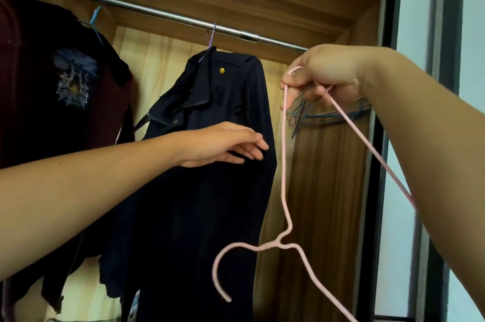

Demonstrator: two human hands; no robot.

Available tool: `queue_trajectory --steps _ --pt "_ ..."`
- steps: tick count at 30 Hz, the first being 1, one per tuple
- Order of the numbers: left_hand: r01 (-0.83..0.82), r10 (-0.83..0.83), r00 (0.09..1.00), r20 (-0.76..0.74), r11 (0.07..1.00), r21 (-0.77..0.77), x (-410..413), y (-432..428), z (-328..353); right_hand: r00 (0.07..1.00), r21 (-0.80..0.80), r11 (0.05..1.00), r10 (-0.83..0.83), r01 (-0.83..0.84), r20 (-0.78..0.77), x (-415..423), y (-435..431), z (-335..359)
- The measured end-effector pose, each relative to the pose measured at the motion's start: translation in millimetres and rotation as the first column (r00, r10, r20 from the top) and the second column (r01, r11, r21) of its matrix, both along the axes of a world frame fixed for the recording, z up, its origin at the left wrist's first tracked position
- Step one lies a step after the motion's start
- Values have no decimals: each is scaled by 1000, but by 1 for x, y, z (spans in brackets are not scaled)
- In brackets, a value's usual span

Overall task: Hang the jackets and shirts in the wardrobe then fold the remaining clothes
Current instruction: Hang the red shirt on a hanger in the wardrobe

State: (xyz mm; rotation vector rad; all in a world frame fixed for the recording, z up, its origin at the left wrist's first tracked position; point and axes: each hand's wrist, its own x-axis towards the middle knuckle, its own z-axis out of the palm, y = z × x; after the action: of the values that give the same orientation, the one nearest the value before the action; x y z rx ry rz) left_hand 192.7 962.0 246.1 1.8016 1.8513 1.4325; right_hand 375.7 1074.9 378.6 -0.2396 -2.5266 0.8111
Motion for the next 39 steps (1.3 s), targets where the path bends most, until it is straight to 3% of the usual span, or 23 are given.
queue_trajectory --steps 4,7,11,13,14,16,17,18,19,21,24,25,27,29,31,35,39 --pt "105 -96 990 106 991 -88 0 -14 -1 965 -89 977 171 -191 -198 -20 -1 -17" --pt "103 -86 981 175 990 -94 -6 -33 7 890 -121 961 178 -250 -419 -42 -3 -35" --pt "-230 230 970 80 973 -12 -22 -50 13 750 -168 942 115 -289 -651 -75 -7 -66" --pt "-405 417 894 -164 909 102 -34 -60 7 693 -201 930 74 -308 -717 -90 -7 -80" --pt "-479 516 782 -350 856 192 -45 -65 2 667 -221 920 56 -324 -743 -97 -6 -87" --pt "-566 688 346 -638 695 443 -73 -77 -13 619 -264 894 19 -362 -785 -109 -6 -100" --pt "-563 735 127 -666 606 562 -85 -83 -24 596 -290 876 -4 -385 -803 -114 -6 -106" --pt "-546 774 -25 -633 519 657 -97 -88 -34 574 -319 854 -30 -411 -818 -117 -6 -113" --pt "-520 815 -81 -573 456 722 -105 -93 -44 556 -352 826 -56 -441 -829 -120 -6 -120" --pt "-506 899 -28 -438 365 781 -114 -99 -63 538 -407 764 -93 -501 -838 -123 -9 -135" --pt "-596 923 373 -99 320 737 -116 -96 -85 537 -453 723 -134 -522 -833 -127 -11 -161" --pt "-653 877 480 29 335 679 -120 -93 -90 542 -457 738 -147 -497 -827 -130 -10 -170" --pt "-741 796 583 162 440 507 -135 -91 -101 557 -411 831 -152 -376 -817 -138 -4 -192" --pt "-758 777 614 139 533 375 -147 -92 -113 602 -238 962 -110 -137 -791 -147 5 -213" --pt "-749 746 649 150 591 300 -151 -95 -123 667 41 992 -52 123 -743 -153 14 -231" --pt "-746 732 661 164 620 243 -147 -104 -138 759 358 866 -37 349 -650 -157 25 -259" --pt "-757 760 648 53 633 163 -143 -121 -156 889 594 698 -138 399 -436 -155 28 -282"
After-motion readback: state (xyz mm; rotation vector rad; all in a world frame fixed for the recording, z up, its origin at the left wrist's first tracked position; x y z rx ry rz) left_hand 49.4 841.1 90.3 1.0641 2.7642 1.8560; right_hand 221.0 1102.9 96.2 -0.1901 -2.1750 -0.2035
